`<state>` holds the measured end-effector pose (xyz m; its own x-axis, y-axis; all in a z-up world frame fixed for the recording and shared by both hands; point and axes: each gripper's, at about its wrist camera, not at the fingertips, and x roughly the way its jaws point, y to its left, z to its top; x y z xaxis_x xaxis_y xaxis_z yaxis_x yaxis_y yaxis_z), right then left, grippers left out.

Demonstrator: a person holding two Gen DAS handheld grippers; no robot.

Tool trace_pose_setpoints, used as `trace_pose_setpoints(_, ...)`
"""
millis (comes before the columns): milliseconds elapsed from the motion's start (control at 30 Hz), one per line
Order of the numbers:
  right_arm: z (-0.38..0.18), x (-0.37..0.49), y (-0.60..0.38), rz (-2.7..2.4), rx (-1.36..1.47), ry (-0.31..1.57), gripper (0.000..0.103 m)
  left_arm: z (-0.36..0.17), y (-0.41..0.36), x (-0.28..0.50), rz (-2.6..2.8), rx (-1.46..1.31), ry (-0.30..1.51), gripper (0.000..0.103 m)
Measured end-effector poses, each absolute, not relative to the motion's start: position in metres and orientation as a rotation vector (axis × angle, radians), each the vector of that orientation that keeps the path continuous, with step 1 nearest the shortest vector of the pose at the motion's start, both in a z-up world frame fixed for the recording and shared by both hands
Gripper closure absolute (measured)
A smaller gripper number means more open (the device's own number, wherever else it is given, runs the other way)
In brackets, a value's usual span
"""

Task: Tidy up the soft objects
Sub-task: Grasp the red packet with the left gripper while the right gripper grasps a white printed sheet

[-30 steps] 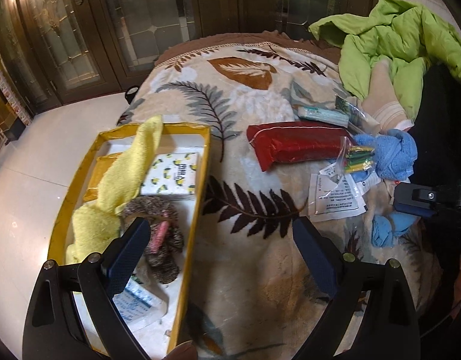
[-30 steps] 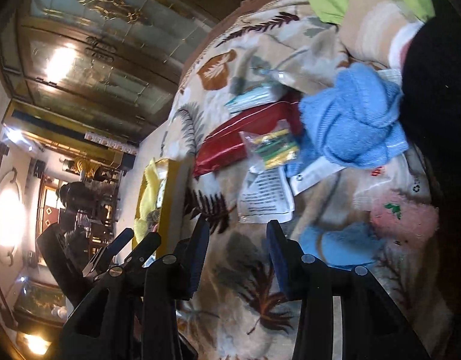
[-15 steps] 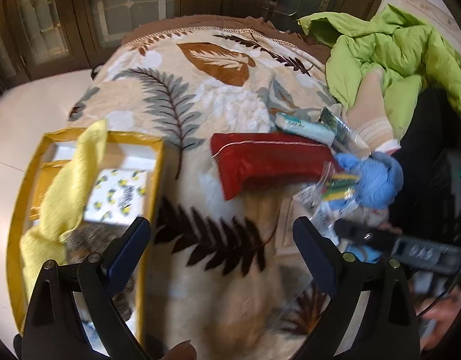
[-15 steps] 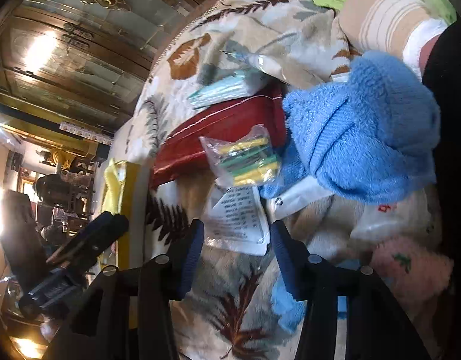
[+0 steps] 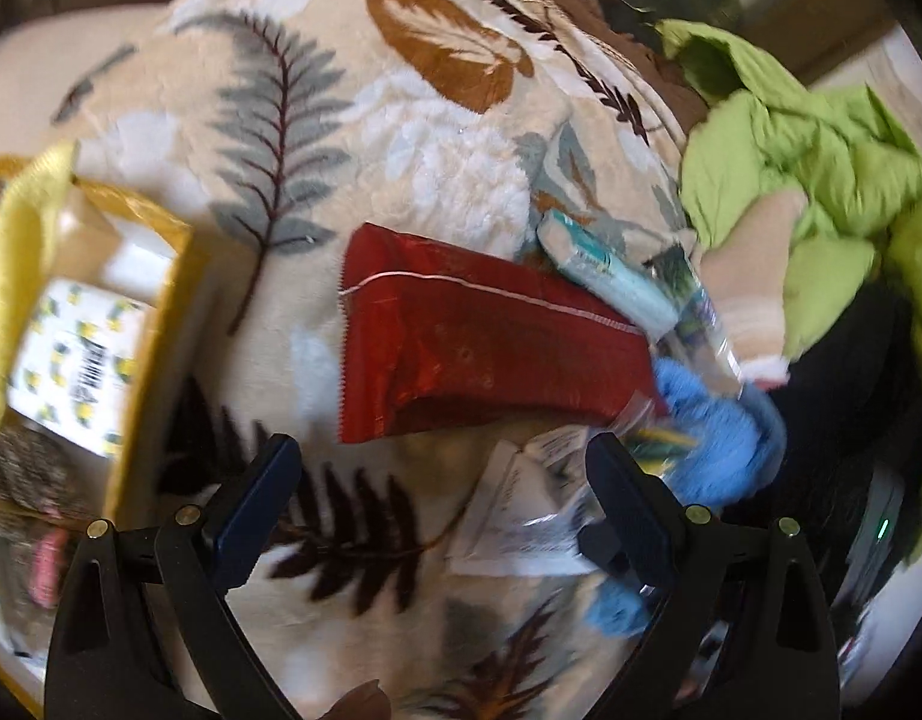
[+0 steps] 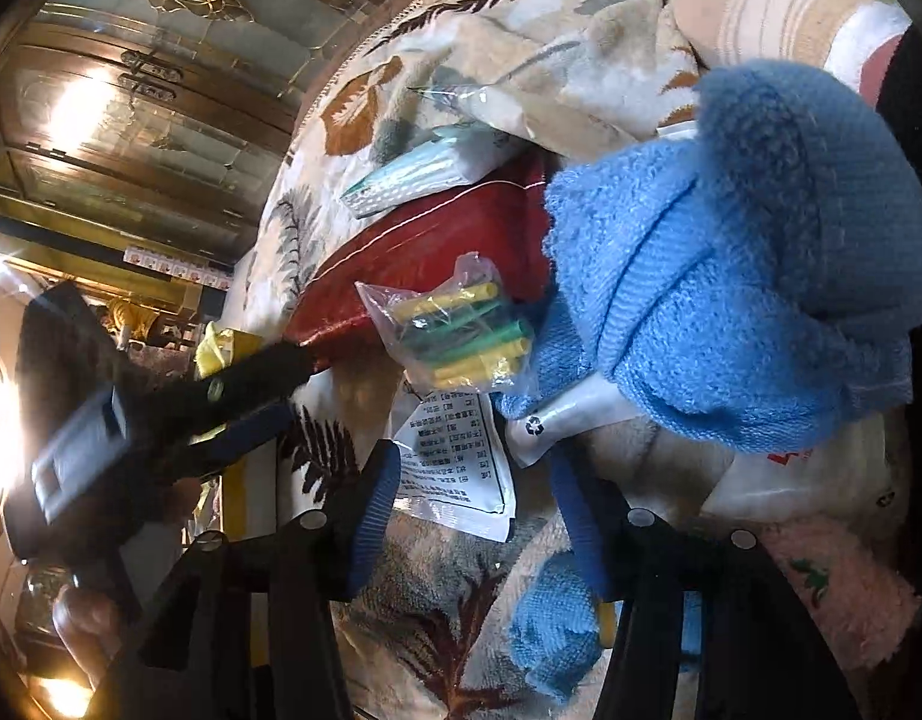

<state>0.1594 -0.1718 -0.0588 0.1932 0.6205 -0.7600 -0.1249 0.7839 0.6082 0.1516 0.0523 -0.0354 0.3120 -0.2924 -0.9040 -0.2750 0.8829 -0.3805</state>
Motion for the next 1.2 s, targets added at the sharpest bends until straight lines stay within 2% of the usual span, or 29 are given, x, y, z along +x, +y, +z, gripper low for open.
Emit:
trace_pose_setpoints(333, -0.054, 0.155, -0.167, 0.602, 0.459, 1.244, 0.048, -0.052, 0.064, 0.173, -0.048, -0.833, 1.259, 0.007)
trace_pose_setpoints(533, -0.054, 0.156, -0.156, 0.618, 0.438, 1.241, 0.049, -0.055, 0.059, 0.182, -0.038, -0.783, 1.259, 0.007)
trace_pose_setpoints(567, -0.054, 0.157, -0.154, 0.619, 0.437, 1.24, 0.051, -0.053, 0.056, 0.184, -0.038, -0.755, 1.259, 0.007)
trace_pose_setpoints(633, -0.056, 0.16, -0.15, 0.627, 0.443, 1.236, 0.065, -0.051, 0.051, 0.185, -0.037, -0.723, 1.255, 0.007)
trace_pose_setpoints(667, -0.059, 0.161, -0.149, 0.64, 0.455, 1.245, 0.083, -0.052, 0.052, 0.184, -0.034, -0.726, 1.252, 0.007)
trace_pose_setpoints(700, -0.063, 0.162, -0.146, 0.654, 0.477, 1.258, 0.083, -0.053, 0.054, 0.183, -0.03, -0.728, 1.248, 0.008)
trace_pose_setpoints(767, -0.068, 0.16, -0.146, 0.641, 0.493, 1.255, 0.084, -0.051, 0.055, 0.184, -0.006, -0.699, 1.243, 0.024)
trace_pose_setpoints(800, -0.069, 0.16, -0.147, 0.638, 0.504, 1.252, 0.086, -0.05, 0.056, 0.183, 0.008, -0.69, 1.236, 0.044)
trace_pose_setpoints(833, -0.069, 0.16, -0.151, 0.64, 0.534, 1.251, 0.087, -0.049, 0.059, 0.182, 0.006, -0.703, 1.227, 0.055)
trace_pose_setpoints(1000, -0.059, 0.15, -0.163, 0.679, 0.611, 1.237, 0.091, -0.037, 0.065, 0.18, -0.011, -0.711, 1.184, 0.076)
trace_pose_setpoints(1200, -0.052, 0.138, -0.181, 0.727, 0.747, 1.229, 0.091, -0.012, 0.061, 0.176, -0.064, -0.689, 1.122, 0.085)
